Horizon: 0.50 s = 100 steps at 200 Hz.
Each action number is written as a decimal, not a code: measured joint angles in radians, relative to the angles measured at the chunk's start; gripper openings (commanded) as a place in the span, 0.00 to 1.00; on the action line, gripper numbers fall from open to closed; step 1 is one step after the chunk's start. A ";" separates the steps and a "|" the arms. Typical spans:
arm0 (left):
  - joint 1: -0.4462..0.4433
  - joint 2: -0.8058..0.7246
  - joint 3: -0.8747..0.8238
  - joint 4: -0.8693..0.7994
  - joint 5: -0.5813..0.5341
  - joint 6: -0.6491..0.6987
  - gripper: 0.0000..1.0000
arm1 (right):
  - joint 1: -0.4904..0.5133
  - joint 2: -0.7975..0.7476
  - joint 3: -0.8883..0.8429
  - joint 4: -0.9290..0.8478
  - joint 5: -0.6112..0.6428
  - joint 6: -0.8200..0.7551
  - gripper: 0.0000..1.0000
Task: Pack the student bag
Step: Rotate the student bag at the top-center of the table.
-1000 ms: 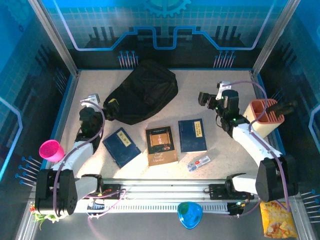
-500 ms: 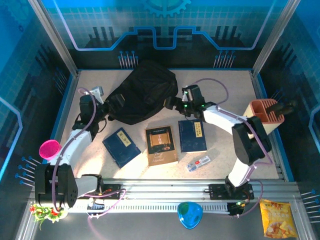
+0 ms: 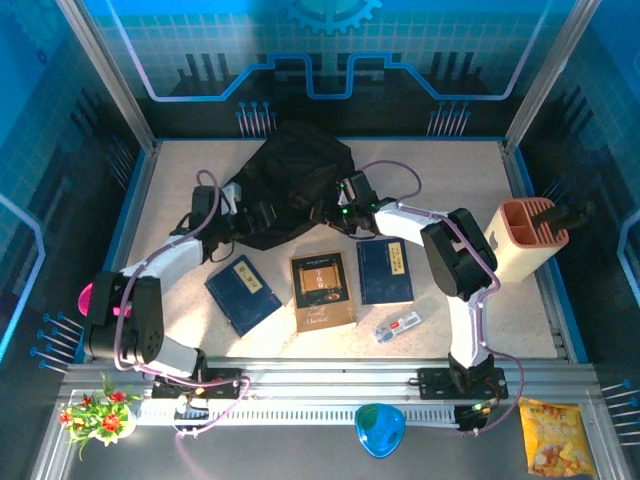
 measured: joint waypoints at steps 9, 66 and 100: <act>-0.023 0.029 0.002 0.002 0.001 -0.011 0.93 | -0.016 0.005 0.010 -0.014 0.000 -0.019 0.49; -0.217 0.222 0.105 0.055 0.037 -0.089 0.85 | -0.163 0.031 0.093 -0.087 0.000 -0.127 0.48; -0.299 0.279 0.194 0.039 0.040 -0.113 0.85 | -0.224 0.028 0.094 -0.097 -0.011 -0.161 0.58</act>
